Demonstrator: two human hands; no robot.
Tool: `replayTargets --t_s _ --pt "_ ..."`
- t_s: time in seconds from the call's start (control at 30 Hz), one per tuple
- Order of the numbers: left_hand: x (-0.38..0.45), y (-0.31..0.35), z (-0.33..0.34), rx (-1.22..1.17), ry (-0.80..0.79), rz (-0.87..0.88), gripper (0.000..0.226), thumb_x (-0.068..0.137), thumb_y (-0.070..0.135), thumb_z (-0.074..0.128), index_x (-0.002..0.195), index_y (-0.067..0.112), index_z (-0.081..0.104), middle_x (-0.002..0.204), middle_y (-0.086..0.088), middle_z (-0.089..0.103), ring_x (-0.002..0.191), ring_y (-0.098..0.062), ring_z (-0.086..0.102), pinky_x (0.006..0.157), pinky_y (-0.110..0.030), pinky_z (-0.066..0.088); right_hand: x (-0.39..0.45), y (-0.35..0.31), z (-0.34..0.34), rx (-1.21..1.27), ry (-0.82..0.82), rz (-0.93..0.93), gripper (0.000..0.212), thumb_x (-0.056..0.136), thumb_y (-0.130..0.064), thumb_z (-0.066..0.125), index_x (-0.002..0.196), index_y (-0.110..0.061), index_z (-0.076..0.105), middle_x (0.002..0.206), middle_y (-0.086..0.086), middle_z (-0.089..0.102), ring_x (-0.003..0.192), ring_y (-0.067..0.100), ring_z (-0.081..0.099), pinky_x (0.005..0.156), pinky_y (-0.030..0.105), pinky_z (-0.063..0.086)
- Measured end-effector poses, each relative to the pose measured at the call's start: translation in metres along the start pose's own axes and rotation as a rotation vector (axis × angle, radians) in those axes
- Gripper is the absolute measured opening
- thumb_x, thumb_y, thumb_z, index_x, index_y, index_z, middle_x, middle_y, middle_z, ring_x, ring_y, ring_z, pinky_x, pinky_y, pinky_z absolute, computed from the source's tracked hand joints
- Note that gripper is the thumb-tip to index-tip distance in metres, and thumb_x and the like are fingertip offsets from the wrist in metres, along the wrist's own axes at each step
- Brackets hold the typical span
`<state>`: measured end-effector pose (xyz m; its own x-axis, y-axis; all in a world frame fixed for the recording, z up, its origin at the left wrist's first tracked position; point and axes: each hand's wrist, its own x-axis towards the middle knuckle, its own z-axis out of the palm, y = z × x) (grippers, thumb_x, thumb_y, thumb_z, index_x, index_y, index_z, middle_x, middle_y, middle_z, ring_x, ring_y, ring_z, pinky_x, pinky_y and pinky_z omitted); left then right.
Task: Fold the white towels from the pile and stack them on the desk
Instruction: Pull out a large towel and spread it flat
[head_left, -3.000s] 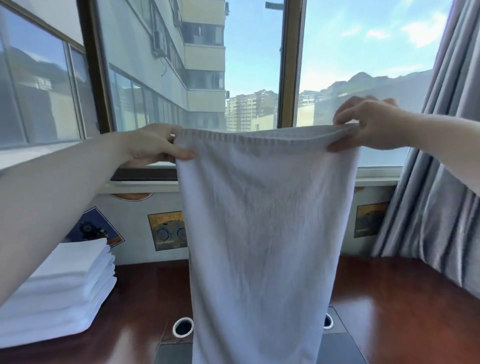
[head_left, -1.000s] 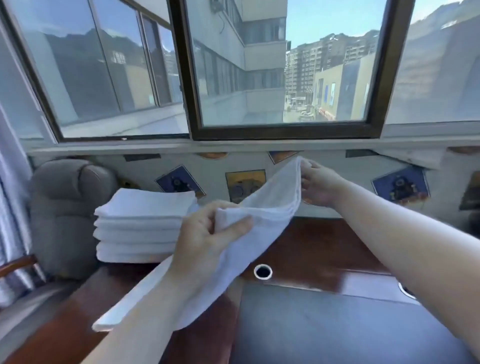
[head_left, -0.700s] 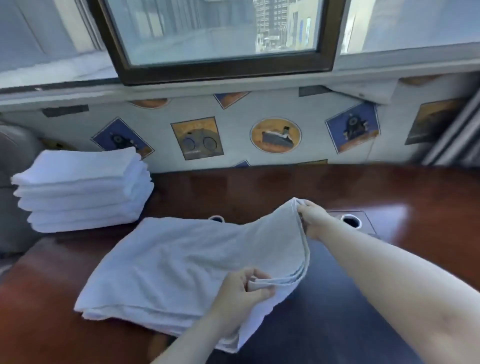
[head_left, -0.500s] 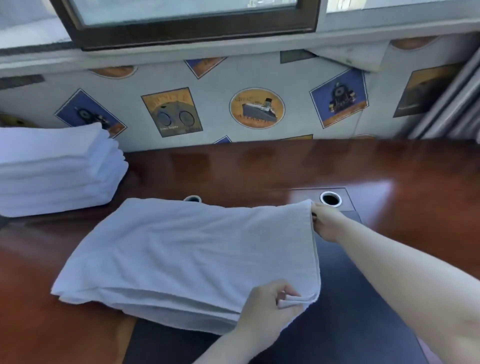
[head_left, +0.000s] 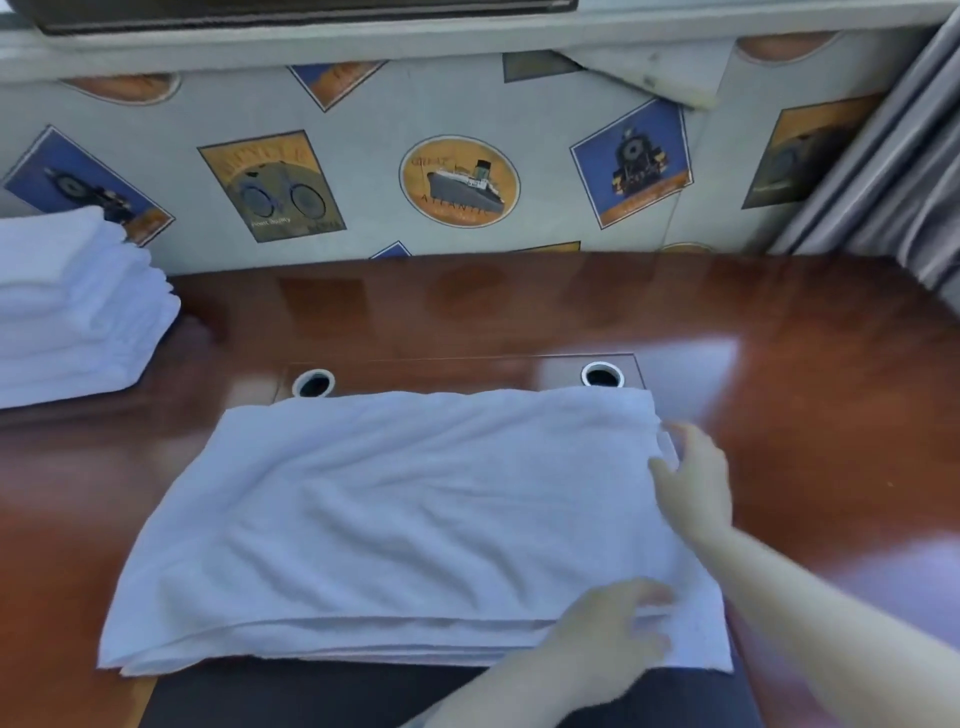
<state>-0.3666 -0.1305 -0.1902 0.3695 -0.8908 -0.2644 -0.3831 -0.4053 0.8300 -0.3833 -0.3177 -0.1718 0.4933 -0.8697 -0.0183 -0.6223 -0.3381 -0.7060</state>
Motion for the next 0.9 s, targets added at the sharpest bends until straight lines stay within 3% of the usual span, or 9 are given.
replayTargets --t_s 0.13,0.23,0.33,0.47,0.6,0.7,0.8,0.9 --pt "-0.041 -0.058 -0.060 0.117 0.320 -0.077 0.031 0.090 0.017 0.057 0.118 0.031 0.065 0.122 0.020 0.058 0.122 -0.001 0.050 0.098 -0.003 0.029 -0.105 0.010 0.033 -0.046 -0.305 -0.389 0.031 0.076 -0.005 0.077 0.102 -0.020 0.072 0.120 0.000 0.061 0.113 0.021 0.056 0.096 0.034 0.041" --pt "-0.083 -0.114 -0.111 0.281 0.372 -0.109 0.027 0.084 0.012 0.066 0.108 0.024 0.070 0.123 0.018 0.054 0.123 -0.005 0.048 0.100 -0.009 0.030 -0.156 0.019 0.049 -0.138 -0.399 -0.505 0.036 0.065 -0.006 0.082 0.095 -0.024 0.072 0.115 -0.004 0.063 0.107 0.021 0.060 0.090 0.039 0.048" --pt "-0.113 -0.147 -0.140 0.404 0.326 -0.082 0.023 0.083 0.019 0.074 0.106 0.021 0.071 0.124 0.013 0.055 0.120 -0.004 0.046 0.099 -0.016 0.035 -0.168 0.023 0.056 -0.212 -0.316 -0.538 0.033 0.066 0.000 0.082 0.091 -0.019 0.072 0.103 -0.003 0.066 0.097 0.024 0.062 0.082 0.036 0.051" --pt "-0.126 -0.160 -0.157 0.554 0.400 -0.027 0.019 0.074 0.002 0.080 0.088 0.013 0.073 0.093 0.004 0.066 0.090 -0.023 0.062 0.076 -0.035 0.050 -0.172 0.016 0.059 -0.247 -0.176 -0.510 0.019 0.072 0.001 0.082 0.082 -0.013 0.073 0.086 -0.001 0.066 0.082 0.028 0.063 0.068 0.036 0.052" --pt "-0.149 -0.179 -0.163 0.607 0.533 0.207 0.015 0.079 -0.001 0.066 0.080 0.013 0.072 0.079 0.003 0.063 0.078 -0.014 0.052 0.069 -0.028 0.042 -0.175 0.021 0.047 -0.334 -0.058 -0.644 0.013 0.078 0.002 0.076 0.081 -0.011 0.072 0.084 0.000 0.066 0.077 0.025 0.061 0.061 0.032 0.050" --pt "-0.163 -0.192 -0.161 0.610 0.557 0.346 0.022 0.083 0.007 0.052 0.077 0.013 0.072 0.077 0.003 0.062 0.077 -0.011 0.046 0.070 -0.023 0.037 -0.186 0.025 0.043 -0.381 -0.099 -0.724 0.017 0.075 0.002 0.072 0.077 -0.015 0.072 0.081 -0.004 0.066 0.074 0.021 0.061 0.060 0.030 0.048" --pt "-0.163 -0.199 -0.158 0.635 0.534 0.389 0.019 0.073 -0.001 0.063 0.075 0.016 0.072 0.076 0.005 0.061 0.078 -0.009 0.045 0.071 -0.022 0.037 -0.194 0.024 0.049 -0.355 -0.211 -0.592 0.025 0.069 -0.004 0.082 0.075 -0.024 0.067 0.080 -0.017 0.061 0.072 0.007 0.058 0.058 0.024 0.048" --pt "-0.162 -0.201 -0.158 0.649 0.551 0.383 0.022 0.077 0.004 0.056 0.077 0.018 0.073 0.076 0.006 0.061 0.079 -0.009 0.046 0.076 -0.022 0.037 -0.185 0.023 0.051 -0.344 -0.093 -0.395 0.033 0.065 0.002 0.078 0.082 -0.022 0.065 0.085 -0.015 0.061 0.069 0.007 0.058 0.046 0.024 0.044"
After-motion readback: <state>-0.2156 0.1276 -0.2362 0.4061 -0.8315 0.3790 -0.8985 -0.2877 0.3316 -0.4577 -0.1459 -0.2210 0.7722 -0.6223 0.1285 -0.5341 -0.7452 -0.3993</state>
